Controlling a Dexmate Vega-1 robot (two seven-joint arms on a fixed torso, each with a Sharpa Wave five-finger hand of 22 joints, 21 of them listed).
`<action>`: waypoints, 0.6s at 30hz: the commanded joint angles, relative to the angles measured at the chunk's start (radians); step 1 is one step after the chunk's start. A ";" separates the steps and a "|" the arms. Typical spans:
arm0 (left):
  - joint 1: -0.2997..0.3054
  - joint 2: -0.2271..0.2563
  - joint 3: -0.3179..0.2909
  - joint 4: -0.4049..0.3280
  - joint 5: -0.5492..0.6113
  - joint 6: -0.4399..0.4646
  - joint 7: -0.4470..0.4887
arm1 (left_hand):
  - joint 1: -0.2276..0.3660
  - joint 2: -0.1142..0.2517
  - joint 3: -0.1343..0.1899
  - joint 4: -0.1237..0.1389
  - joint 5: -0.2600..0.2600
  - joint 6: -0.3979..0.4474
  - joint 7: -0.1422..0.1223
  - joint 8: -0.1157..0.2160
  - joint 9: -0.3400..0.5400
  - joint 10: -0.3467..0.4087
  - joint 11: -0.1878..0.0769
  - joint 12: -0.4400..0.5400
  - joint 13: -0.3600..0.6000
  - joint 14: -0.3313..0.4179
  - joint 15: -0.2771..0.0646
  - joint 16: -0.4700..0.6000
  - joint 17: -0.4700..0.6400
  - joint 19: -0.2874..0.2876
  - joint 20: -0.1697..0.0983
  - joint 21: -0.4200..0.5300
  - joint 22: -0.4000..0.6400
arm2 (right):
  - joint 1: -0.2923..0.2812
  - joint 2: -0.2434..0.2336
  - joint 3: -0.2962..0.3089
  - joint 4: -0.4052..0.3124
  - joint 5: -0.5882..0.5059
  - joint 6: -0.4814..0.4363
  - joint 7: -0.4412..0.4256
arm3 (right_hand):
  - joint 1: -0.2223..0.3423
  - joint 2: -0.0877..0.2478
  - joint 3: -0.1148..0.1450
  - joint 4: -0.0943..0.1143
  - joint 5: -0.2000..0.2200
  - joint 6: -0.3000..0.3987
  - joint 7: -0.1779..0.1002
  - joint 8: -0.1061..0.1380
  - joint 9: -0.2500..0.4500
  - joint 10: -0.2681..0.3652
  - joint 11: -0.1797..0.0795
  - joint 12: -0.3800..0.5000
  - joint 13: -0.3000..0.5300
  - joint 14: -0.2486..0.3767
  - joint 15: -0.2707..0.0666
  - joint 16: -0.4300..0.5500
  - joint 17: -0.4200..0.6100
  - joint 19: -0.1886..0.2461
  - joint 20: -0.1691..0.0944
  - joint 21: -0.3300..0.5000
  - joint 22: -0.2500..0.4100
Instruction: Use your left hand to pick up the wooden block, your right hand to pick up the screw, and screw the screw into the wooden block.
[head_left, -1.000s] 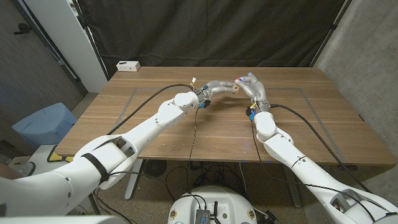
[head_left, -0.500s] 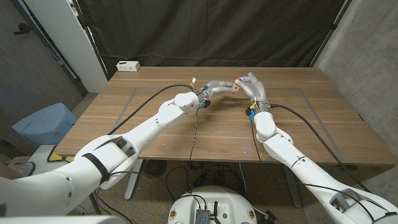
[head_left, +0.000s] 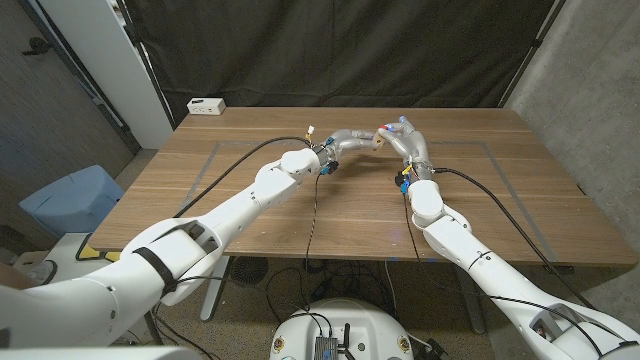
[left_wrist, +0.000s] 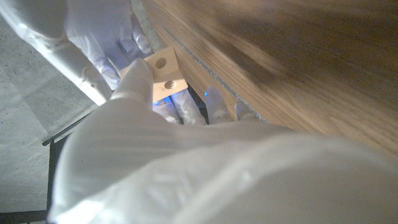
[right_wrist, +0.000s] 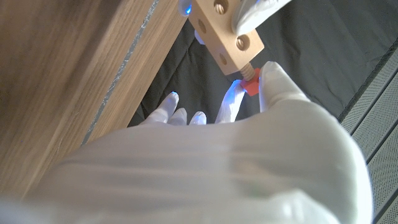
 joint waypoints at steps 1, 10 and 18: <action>0.006 -0.001 -0.003 -0.006 -0.004 0.000 0.003 | 0.013 -0.001 0.003 0.000 0.002 0.030 -0.008 0.018 0.002 0.012 0.003 0.004 0.001 0.007 -0.071 0.005 0.001 0.004 0.004 0.005 0.002 | -0.003 0.000 0.002 -0.005 -0.003 0.003 -0.003 | -0.007 -0.001 0.005 0.000 0.005 0.001 0.001 0.008 -0.001 -0.005 0.002 -0.001 0.005 0.003 0.001 -0.002 0.004 0.003 -0.001 -0.002 0.003; 0.008 -0.001 -0.002 -0.008 -0.005 -0.002 0.002 | 0.013 -0.002 0.003 0.001 0.002 0.031 -0.007 0.017 0.002 0.015 0.003 0.003 -0.002 0.007 -0.070 0.004 0.002 0.003 0.005 0.004 0.002 | -0.009 -0.002 0.003 -0.014 -0.005 0.000 -0.007 | -0.008 -0.002 0.005 0.000 0.005 0.000 0.000 0.009 -0.002 -0.005 0.003 -0.001 0.005 0.003 0.001 -0.002 0.005 0.003 -0.001 -0.001 0.003; 0.018 0.005 -0.003 -0.028 -0.005 0.004 0.009 | 0.011 -0.003 0.002 0.002 0.001 0.033 -0.007 0.016 0.002 0.017 0.003 0.002 -0.004 0.006 -0.069 0.004 0.002 0.003 0.004 0.004 0.002 | -0.019 -0.006 0.007 -0.025 -0.004 0.000 -0.009 | -0.006 0.000 0.007 -0.001 0.005 0.001 -0.001 0.011 -0.002 -0.007 0.003 -0.001 0.005 0.004 0.001 -0.002 0.005 0.003 -0.002 -0.001 0.003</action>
